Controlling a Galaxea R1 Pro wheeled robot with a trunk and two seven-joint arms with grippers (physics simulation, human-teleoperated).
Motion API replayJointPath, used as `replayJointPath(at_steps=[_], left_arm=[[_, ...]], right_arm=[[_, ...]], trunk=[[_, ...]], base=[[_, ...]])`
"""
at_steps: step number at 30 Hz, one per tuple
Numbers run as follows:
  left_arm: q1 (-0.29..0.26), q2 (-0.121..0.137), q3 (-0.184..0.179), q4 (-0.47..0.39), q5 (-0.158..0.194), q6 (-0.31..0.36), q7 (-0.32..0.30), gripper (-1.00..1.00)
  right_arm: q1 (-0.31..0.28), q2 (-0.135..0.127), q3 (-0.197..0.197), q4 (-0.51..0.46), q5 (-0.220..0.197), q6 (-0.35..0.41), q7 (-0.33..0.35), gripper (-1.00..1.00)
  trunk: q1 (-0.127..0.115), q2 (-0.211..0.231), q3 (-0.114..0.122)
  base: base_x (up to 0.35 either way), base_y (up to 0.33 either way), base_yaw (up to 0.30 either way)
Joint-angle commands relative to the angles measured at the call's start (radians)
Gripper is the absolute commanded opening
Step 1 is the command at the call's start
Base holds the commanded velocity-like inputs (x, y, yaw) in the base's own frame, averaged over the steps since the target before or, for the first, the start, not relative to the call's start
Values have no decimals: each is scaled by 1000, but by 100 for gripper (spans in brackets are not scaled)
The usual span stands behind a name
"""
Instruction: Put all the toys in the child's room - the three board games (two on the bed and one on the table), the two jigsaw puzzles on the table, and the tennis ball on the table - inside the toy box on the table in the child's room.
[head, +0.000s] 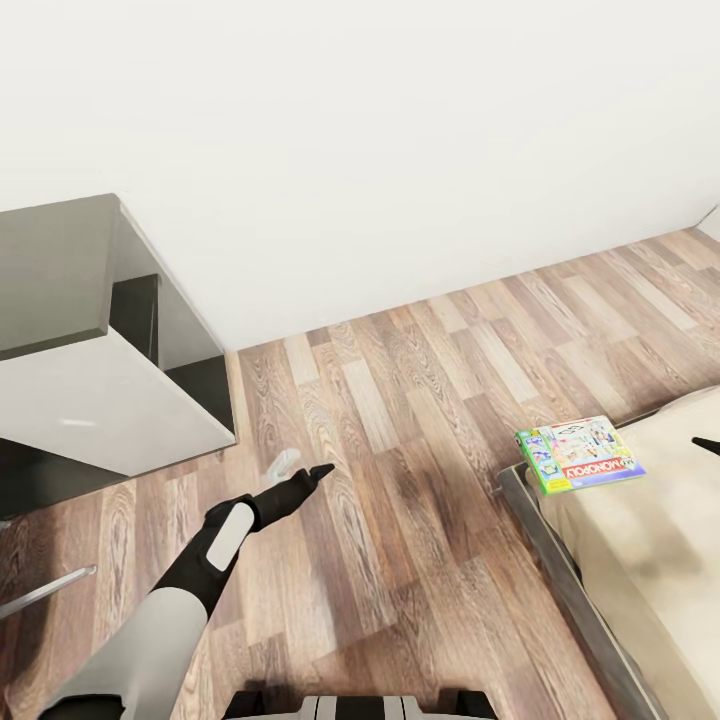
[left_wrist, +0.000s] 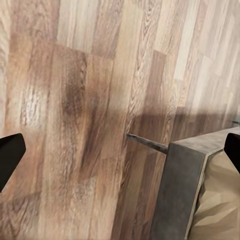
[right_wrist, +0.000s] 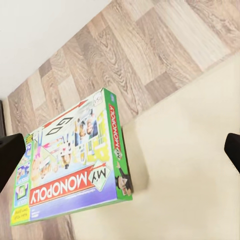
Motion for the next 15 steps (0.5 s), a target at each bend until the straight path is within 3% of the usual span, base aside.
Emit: replayJointPath(at_steps=[1,6,15], left_arm=[[0,-4,4,2,5,7,-2,100],[23,12,8,25,3,20,3,100],[41,12,8,26,3,20,3,100]], right_arm=[[-1,1,-2,1,-3,8,2,100],[-24,-21,1,5,8,-2,13,100],[-34,-21,1,5,8,-2,13,100]], trunk=[[0,0,-1],[0,0,-1],[0,0,-1]], base=[[0,0,0],[0,0,0],[0,0,0]])
